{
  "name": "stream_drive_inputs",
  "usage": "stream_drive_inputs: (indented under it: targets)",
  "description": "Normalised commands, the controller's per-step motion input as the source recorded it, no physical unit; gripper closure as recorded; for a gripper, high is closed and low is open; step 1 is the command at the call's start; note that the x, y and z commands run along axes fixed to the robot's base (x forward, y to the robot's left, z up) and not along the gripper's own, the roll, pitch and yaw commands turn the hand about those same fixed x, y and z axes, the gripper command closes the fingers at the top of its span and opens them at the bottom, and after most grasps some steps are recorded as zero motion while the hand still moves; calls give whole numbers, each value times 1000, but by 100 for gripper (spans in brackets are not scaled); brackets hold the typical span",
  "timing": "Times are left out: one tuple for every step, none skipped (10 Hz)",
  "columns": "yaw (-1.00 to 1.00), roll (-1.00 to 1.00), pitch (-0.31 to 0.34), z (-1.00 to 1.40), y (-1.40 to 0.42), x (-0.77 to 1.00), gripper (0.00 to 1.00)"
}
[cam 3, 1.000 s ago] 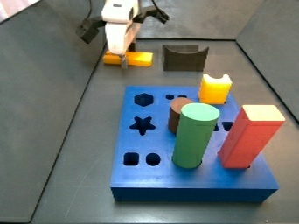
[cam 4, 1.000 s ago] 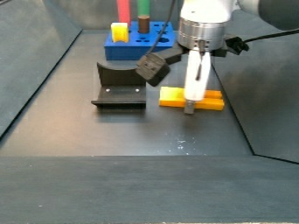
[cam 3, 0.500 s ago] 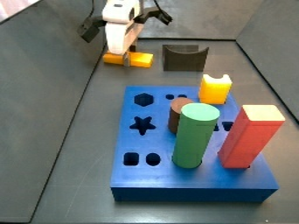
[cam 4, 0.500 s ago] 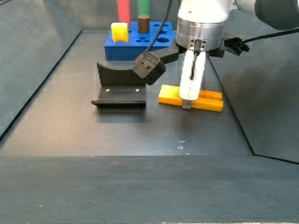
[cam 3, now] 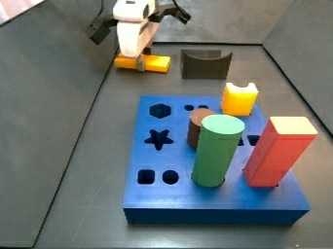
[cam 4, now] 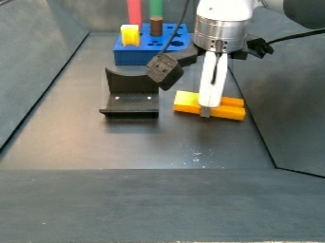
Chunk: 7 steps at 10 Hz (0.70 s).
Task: Pick up the double-square object. Move up. Rotate the double-square object. Place the double-square object on the fixture. Regrasp the double-square object. Move to above the board. Insert the double-square object.
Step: Pick up the double-square object, then move up.
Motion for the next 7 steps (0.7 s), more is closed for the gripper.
stream_drive_inputs:
  targets:
    - [0,0,0,0,0,0,100]
    - [0,0,0,0,0,0,100]
    - [0,0,0,0,0,0,100]
    - [0,0,0,0,0,0,100]
    - [0,0,0,0,0,0,100]
    - [0,0,0,833,0,0,100]
    - [-23,-6,6,810,-52,11,100]
